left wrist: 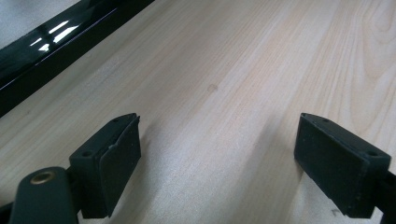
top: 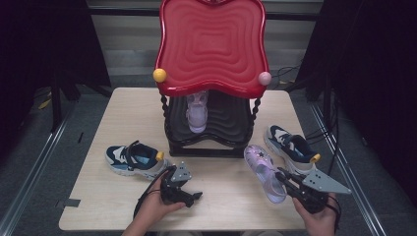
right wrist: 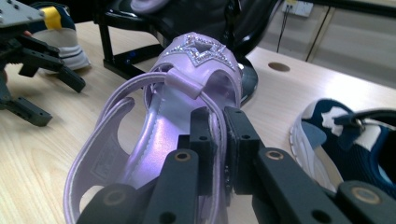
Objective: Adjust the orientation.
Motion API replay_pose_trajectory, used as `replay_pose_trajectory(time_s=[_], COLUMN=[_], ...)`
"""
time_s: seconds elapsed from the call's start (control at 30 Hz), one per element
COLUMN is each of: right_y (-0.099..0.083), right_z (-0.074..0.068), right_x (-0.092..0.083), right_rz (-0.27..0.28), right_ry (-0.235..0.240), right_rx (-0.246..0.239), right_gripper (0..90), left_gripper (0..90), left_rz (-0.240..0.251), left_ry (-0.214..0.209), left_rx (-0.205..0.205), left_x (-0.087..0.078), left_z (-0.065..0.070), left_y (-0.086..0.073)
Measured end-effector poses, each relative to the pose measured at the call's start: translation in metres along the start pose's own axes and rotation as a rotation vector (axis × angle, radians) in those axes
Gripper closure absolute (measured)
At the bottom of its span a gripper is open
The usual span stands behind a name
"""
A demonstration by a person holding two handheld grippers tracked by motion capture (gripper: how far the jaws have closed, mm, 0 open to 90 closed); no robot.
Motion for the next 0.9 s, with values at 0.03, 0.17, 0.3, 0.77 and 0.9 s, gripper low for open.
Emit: replay_pose_trajectory(time_s=[0.03,0.17,0.3,0.77,0.9], right_y=[0.001,0.006,0.013,0.048,0.056], right_z=[-0.001,-0.003,-0.006,-0.025,-0.031], right_x=[0.0,-0.001,0.001,0.03,0.043], right_rz=[0.004,0.021,0.042,0.096,0.098], right_ry=[0.003,0.009,0.01,-0.015,-0.047], right_rx=[-0.007,-0.014,-0.021,-0.011,0.0], right_gripper=[82.5,82.6,82.6,82.6,82.6], left_gripper=[14.2,14.2,14.2,14.2,14.2], left_rz=[0.0,0.004,0.0,-0.002,0.001], left_ry=[0.0,-0.001,0.0,-0.001,-0.002], left_rx=[0.0,0.001,0.0,0.0,0.001], left_x=[0.0,0.0,0.0,0.0,0.0], left_z=[0.0,0.0,0.0,0.0,0.0], left_y=[0.0,0.0,0.0,0.0,0.0])
Point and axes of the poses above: each handheld gripper's, and its own axes: x roughly forward along the jaws, y roughly out of its top, z roughly to its right, the point moved 1 cm from there along x, roughly forward along the jaws, and after that the axes turned 2 degrees about -z, right-handed, at the moved point
